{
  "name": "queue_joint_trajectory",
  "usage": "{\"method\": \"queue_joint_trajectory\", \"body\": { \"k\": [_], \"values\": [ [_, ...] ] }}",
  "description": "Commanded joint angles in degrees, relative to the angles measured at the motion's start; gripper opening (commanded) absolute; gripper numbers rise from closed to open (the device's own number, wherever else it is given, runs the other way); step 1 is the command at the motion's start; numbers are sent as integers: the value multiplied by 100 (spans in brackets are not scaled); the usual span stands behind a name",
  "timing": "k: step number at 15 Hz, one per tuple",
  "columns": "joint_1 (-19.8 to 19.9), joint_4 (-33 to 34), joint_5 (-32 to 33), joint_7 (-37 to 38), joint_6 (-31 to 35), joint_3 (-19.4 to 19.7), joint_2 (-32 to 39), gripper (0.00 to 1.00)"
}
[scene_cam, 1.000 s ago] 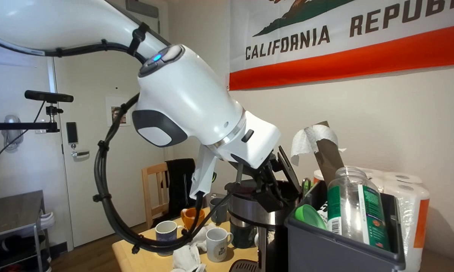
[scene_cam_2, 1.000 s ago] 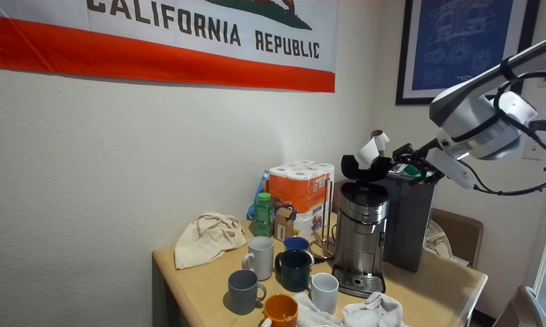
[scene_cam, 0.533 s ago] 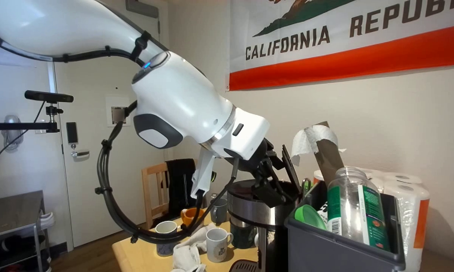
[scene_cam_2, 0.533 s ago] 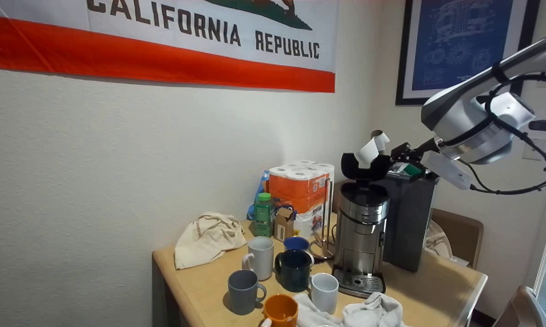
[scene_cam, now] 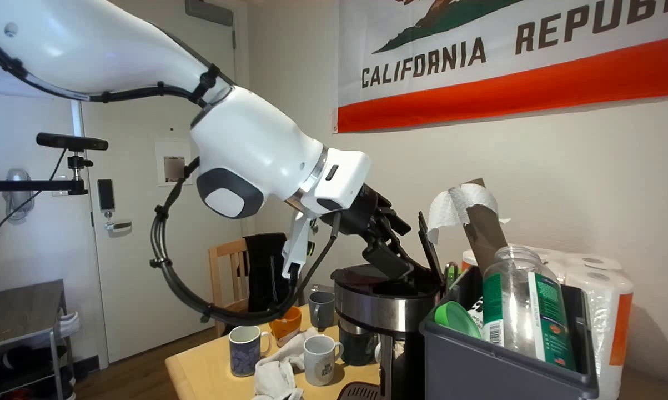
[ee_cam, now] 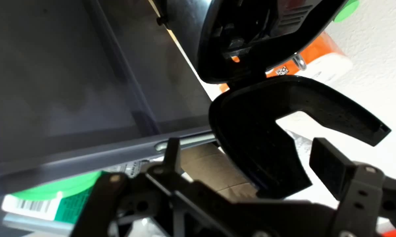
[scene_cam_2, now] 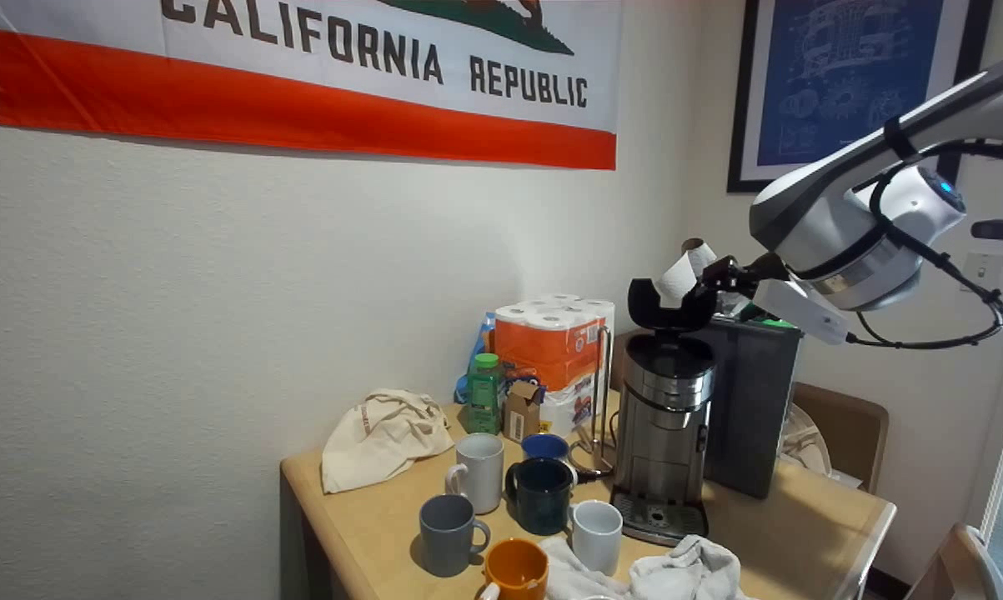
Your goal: Open the silver coffeemaker
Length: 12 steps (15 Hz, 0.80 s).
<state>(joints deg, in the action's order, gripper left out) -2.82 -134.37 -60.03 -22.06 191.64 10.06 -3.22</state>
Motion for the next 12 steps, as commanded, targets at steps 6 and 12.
{"method": "queue_joint_trajectory", "body": {
  "k": [6, 12],
  "values": [
    [72, -210, 1006, 725, 450, -219, 191, 100],
    [68, -295, 974, 607, -26, -225, -13, 100]
  ]
}}
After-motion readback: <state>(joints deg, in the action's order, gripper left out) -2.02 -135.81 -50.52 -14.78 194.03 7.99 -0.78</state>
